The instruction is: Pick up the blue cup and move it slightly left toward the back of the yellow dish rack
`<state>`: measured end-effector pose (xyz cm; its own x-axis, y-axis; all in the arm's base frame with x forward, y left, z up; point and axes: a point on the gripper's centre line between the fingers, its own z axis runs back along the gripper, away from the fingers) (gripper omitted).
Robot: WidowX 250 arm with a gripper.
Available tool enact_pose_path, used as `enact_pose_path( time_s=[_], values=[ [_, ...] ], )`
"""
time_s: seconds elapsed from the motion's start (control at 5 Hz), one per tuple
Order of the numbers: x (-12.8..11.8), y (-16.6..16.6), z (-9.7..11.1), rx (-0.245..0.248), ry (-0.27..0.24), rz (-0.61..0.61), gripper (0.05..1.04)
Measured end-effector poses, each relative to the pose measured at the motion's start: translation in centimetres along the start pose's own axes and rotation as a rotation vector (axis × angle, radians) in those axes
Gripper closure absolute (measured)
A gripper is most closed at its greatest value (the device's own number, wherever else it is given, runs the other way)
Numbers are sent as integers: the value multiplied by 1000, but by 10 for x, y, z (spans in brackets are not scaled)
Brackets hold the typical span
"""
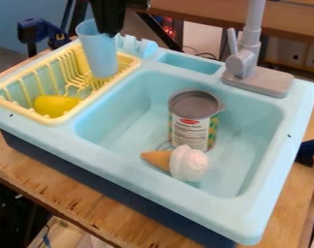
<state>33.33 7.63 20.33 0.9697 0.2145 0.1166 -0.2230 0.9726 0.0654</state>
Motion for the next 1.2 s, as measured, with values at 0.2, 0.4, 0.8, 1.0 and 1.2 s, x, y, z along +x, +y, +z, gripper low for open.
enact_pose_path(
  time_s=[0.2,0.4,0.8,1.0,1.2],
  values=[
    [3,5,11,7,-15,27,1014],
    [8,21,20,14,-42,74,1014],
    [16,50,-6,56,20,167,1014],
    [17,51,-16,65,45,165,1014],
    [18,52,-25,74,69,168,1014]
  ],
)
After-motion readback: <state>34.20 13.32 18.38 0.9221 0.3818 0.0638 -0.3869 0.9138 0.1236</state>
